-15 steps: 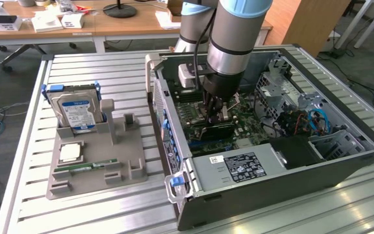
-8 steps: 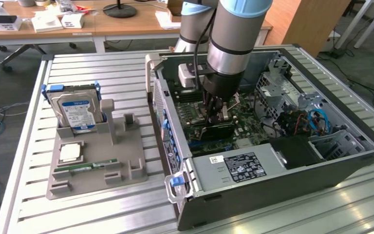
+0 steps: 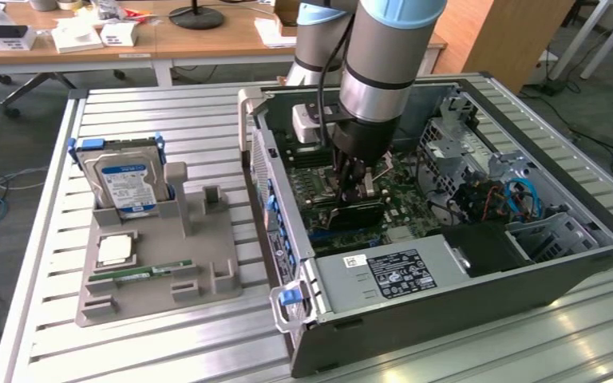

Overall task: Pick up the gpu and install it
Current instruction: 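Press down on the gpu until it lock into place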

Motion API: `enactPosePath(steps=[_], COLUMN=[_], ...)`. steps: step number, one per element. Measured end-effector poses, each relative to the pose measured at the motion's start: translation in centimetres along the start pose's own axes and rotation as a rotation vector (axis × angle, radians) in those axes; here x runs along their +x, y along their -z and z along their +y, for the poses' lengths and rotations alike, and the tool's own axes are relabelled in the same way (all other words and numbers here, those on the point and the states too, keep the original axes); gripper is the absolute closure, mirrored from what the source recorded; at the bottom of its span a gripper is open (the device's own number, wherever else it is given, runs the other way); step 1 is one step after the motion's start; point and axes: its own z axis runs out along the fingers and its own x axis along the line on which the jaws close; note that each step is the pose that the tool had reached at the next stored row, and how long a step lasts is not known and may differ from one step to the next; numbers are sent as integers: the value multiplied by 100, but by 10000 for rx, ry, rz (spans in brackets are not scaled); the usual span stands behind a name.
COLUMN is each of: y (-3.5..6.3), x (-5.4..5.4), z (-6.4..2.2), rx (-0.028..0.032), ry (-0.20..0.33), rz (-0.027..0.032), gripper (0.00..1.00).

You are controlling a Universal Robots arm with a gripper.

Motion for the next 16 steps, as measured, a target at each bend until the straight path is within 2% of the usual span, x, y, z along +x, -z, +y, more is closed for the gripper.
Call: enactPosePath(steps=[16], y=[-16], x=[0], z=[20], rx=[1], ry=[1], rz=[-1], gripper=[89])
